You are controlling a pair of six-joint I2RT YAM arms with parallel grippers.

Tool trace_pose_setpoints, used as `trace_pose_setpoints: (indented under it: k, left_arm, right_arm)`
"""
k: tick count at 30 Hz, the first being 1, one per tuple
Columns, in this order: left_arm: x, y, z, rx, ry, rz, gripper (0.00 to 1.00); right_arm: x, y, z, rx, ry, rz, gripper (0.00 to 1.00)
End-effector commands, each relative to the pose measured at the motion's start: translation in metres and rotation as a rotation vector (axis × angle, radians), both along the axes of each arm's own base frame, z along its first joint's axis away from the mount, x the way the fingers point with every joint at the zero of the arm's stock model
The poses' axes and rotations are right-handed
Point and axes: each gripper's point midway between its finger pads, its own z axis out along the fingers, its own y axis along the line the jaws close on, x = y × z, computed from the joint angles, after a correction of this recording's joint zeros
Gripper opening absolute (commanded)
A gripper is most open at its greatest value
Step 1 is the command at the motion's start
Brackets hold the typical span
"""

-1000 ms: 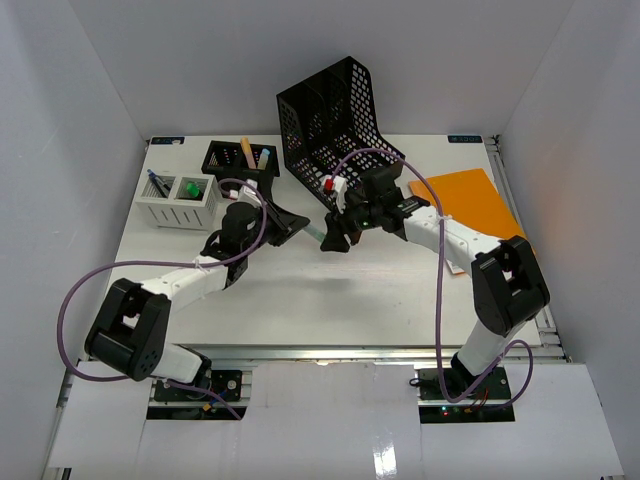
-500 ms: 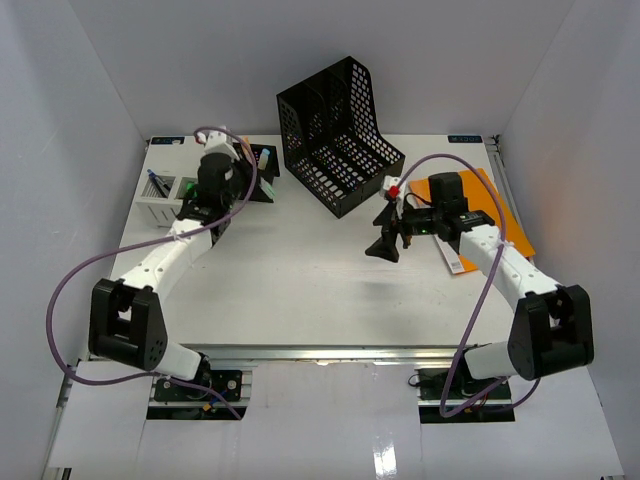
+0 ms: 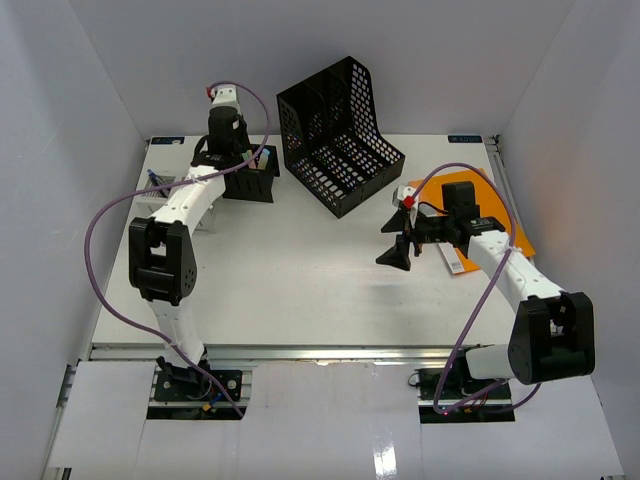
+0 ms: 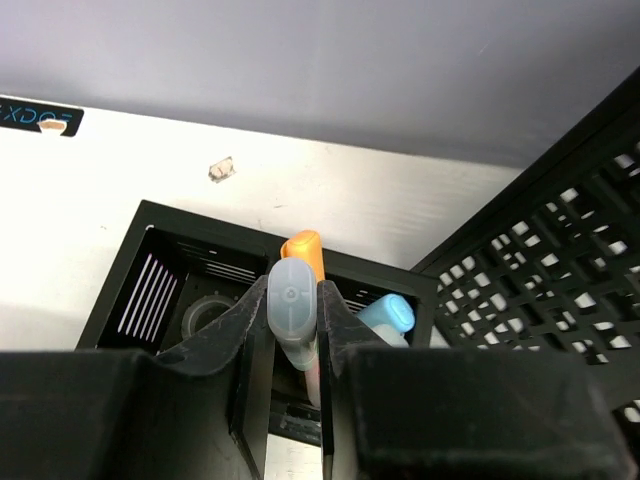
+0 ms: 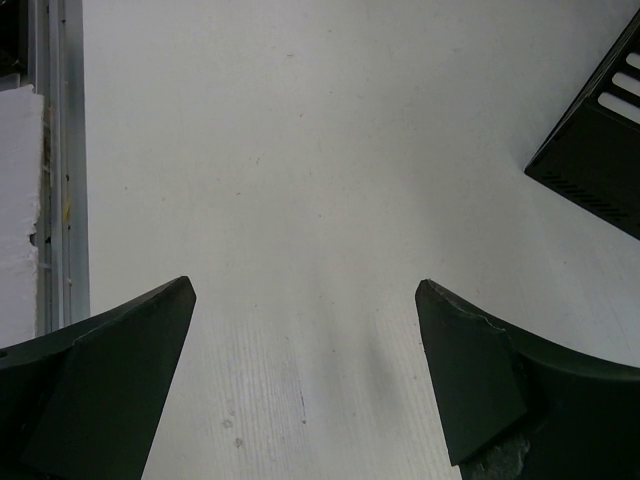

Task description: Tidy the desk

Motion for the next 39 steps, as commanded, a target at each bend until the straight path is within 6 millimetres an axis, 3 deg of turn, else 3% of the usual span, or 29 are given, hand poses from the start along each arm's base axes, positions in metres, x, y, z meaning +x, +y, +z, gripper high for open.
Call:
trace_pose_setpoints:
  k: [1, 7, 14, 23, 27, 31, 33, 35, 36, 38, 39]
  left_arm:
    - [0.005, -0.003, 0.022, 0.016, -0.034, -0.019, 0.0]
    - [0.005, -0.007, -0.002, 0.016, 0.005, -0.044, 0.0]
    - [0.003, -0.013, -0.021, 0.012, 0.036, -0.077, 0.11]
    - [-0.004, -0.018, -0.028, 0.006, 0.054, -0.114, 0.57]
    - [-0.008, -0.023, -0.016, 0.01, 0.038, -0.152, 0.77]
    - [-0.018, -0.028, 0.009, 0.004, -0.001, -0.197, 0.9]
    - [-0.027, -0.029, 0.032, -0.004, -0.043, -0.212, 0.92]
    - [-0.043, -0.032, 0.056, -0.022, -0.088, -0.247, 0.97]
    - [-0.05, -0.035, 0.054, -0.035, -0.083, -0.266, 0.98]
    - [-0.073, -0.048, 0.075, -0.083, -0.125, -0.35, 0.98]
    - [-0.087, -0.052, 0.07, -0.112, -0.117, -0.379, 0.98]
  right_arm:
    - [-0.001, -0.001, 0.002, 0.016, -0.013, 0.023, 0.98]
    - [0.001, -0.002, -0.002, 0.013, 0.001, 0.016, 0.98]
    - [0.005, -0.006, -0.007, 0.011, 0.018, 0.002, 0.98]
    - [0.009, -0.013, -0.012, 0.012, 0.037, -0.022, 0.98]
    - [0.013, -0.02, -0.013, 0.014, 0.044, -0.045, 0.98]
    - [0.021, -0.033, -0.012, 0.012, 0.047, -0.097, 0.98]
    - [0.031, -0.046, -0.012, -0.002, 0.056, -0.164, 0.98]
    - [0.043, -0.059, -0.012, -0.031, 0.078, -0.251, 0.99]
    - [0.053, -0.069, -0.017, -0.074, 0.101, -0.338, 1.0]
    - [0.067, -0.09, -0.032, -0.163, 0.138, -0.506, 1.0]
    - [0.071, -0.099, -0.04, -0.202, 0.151, -0.57, 1.0]
